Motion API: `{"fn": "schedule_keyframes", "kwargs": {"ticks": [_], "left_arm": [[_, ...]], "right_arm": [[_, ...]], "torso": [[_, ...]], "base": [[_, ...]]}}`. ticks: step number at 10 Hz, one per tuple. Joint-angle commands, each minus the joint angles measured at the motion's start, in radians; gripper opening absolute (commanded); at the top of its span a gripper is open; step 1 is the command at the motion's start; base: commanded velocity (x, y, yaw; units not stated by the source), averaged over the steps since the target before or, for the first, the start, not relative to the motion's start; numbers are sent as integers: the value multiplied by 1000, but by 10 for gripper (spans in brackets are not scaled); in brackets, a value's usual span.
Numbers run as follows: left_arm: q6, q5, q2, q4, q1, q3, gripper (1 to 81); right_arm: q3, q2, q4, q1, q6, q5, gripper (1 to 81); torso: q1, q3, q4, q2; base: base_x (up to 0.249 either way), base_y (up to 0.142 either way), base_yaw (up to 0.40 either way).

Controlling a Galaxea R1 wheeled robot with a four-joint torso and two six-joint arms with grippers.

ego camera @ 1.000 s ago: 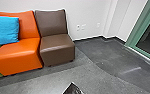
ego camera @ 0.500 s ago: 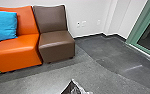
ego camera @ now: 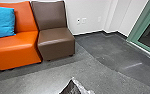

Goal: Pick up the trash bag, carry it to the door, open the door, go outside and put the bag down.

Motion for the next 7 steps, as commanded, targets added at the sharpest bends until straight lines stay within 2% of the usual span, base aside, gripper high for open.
{"fn": "schedule_keyframes", "kwargs": {"ticks": [1,3,4,7], "left_arm": [[-5,57,-11,13,-74,-7,811],[-3,54,-19,8,-64,-7,811],[-2,54,-20,8,-62,-7,10],[-5,54,-20,10,-62,-7,10]], "right_arm": [[28,-38,18,93,0,-51,811],[23,-38,17,82,-1,-51,811],[23,-38,15,76,-1,-51,811],[25,-38,17,76,-1,-51,811]], "torso": [[0,0,0,0],[0,0,0,0],[0,0,0,0],[0,0,0,0]], "base": [[0,0,0],[0,0,0],[0,0,0],[0,0,0]]}}
